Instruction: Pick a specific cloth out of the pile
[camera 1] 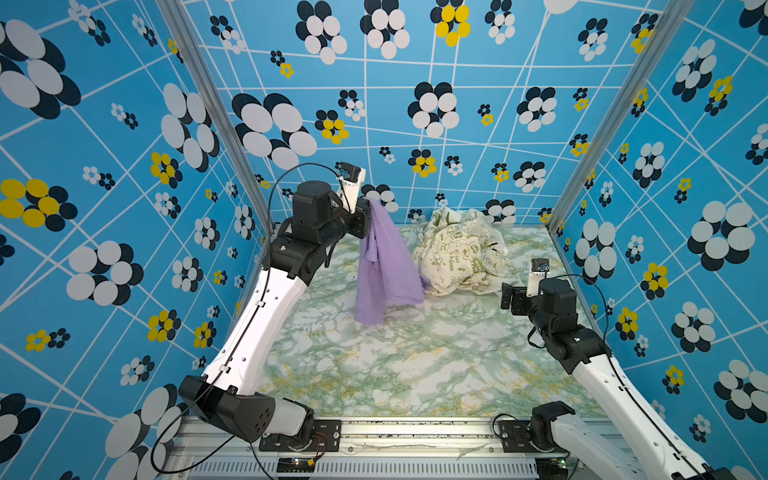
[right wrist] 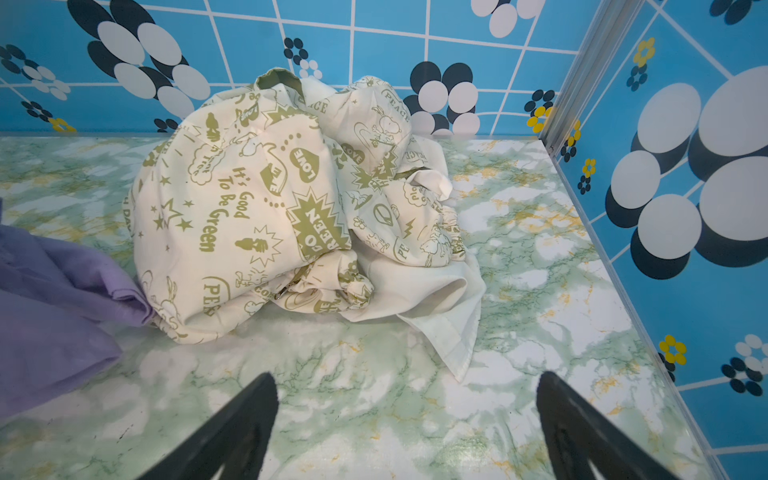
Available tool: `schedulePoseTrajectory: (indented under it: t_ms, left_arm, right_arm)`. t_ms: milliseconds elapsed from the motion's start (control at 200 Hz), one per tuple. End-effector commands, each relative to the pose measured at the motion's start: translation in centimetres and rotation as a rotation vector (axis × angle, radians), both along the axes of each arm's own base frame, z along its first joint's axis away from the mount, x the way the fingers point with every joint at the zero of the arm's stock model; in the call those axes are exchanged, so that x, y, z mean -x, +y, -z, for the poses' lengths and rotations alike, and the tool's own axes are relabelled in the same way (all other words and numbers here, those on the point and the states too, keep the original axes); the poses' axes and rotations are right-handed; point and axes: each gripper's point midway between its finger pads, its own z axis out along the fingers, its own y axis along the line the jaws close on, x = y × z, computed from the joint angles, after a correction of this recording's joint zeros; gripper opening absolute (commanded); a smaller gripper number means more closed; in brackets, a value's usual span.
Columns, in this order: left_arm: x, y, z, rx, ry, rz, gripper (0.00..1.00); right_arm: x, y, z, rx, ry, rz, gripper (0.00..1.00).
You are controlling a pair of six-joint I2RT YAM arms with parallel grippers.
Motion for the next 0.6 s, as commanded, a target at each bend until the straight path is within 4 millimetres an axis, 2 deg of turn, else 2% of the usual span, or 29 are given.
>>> schedulePoseTrajectory:
  t_ms: [0, 230, 335, 385, 415, 505, 595]
  left_arm:
    - [-1.0, 2.6, -2.7, 0.03, -0.056, -0.053, 0.0]
    - [-7.3, 7.9, -3.8, 0.049, -0.041, -0.177, 0.0]
    - [-10.2, 9.6, -4.2, 0.065, -0.023, -0.213, 0.0]
    - [-10.9, 10.1, -4.8, 0.08, -0.016, -0.216, 0.0]
    - [-12.0, 10.3, -4.1, 0.085, 0.006, -0.22, 0.0]
    - [-13.6, 10.6, -2.9, 0.095, 0.041, -0.222, 0.0]
    - [-14.8, 10.9, -0.4, 0.081, 0.097, -0.235, 0.0]
  right_arm:
    - [-0.4, 0.2, 0.0, -0.003, 0.001, -0.01, 0.99]
    - [-0.9, 0.6, 0.0, -0.023, 0.011, -0.019, 0.99]
    - [-1.0, 0.7, -0.3, -0.026, 0.007, -0.021, 0.99]
    - [-0.9, 0.6, -0.4, -0.026, 0.006, -0.02, 0.99]
    - [-0.9, 0.6, -0.5, -0.027, 0.004, -0.02, 0.99]
    - [-0.7, 0.6, -0.5, -0.026, 0.003, -0.02, 0.99]
    - [-0.5, 0.6, -0.3, -0.027, 0.006, -0.022, 0.99]
